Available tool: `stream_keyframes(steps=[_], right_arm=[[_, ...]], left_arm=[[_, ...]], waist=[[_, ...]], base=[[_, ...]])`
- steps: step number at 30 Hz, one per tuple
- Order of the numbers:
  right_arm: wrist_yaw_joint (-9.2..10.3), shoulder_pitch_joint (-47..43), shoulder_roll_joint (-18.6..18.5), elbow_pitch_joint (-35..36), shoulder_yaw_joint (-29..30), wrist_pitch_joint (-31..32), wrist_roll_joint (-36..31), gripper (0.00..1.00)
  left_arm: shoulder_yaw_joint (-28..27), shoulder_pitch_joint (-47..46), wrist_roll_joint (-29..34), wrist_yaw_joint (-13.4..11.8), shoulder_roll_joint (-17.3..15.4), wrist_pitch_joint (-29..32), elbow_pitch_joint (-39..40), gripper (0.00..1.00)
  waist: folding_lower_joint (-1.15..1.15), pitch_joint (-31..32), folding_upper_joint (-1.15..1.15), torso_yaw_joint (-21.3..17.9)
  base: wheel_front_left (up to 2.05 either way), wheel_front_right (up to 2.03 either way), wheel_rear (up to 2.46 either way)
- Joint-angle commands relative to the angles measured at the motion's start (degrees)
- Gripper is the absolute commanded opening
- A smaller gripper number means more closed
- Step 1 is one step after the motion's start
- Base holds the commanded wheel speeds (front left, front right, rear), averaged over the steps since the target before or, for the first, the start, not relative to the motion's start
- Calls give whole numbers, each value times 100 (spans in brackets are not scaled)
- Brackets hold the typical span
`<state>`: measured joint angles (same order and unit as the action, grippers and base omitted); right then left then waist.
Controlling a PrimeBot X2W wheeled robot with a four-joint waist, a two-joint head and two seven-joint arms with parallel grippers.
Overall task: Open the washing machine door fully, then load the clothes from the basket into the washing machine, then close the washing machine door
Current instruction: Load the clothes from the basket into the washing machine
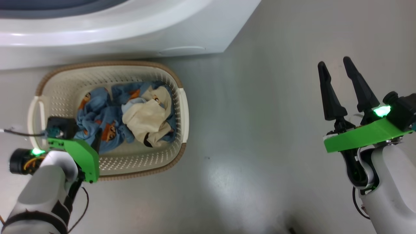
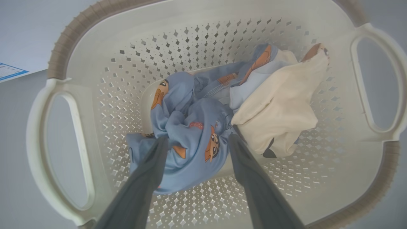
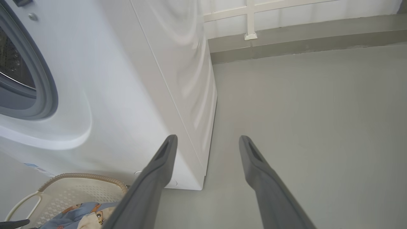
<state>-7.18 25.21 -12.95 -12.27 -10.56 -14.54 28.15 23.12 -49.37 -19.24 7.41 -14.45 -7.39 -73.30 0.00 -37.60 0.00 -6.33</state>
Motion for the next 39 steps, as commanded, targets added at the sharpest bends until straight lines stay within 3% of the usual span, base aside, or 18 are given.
stream_keyframes(steps=[1,12,29,30,32,39], right_arm=[[-31,-36,-27,146,-87,-46,-53,100],[-31,207,21,267,-161,-46,-88,100],[-31,273,96,433,-275,-46,-73,100],[-31,272,97,436,-277,-46,-73,100],[-31,271,99,439,-273,-46,-76,100],[-31,264,99,404,-275,-46,-85,100]], left_arm=[[-131,-29,-67,-58,-263,21,7,100],[-117,-347,-114,-382,-455,334,-52,100],[-62,-521,-233,-478,-641,760,-65,100],[-58,-521,-242,-486,-635,770,-65,80],[-39,-522,-248,-479,-635,799,-65,0],[-50,-443,-355,-446,-561,727,-65,0]], waist=[[0,-240,0,-61],[0,-684,0,-127],[0,-1021,0,-310],[0,-1021,0,-319],[0,-1019,0,-329],[0,-837,0,-286]], base=[[0,0,0],[0,0,0],[0,0,0],[0,0,0],[0,0,0],[0,0,0]])
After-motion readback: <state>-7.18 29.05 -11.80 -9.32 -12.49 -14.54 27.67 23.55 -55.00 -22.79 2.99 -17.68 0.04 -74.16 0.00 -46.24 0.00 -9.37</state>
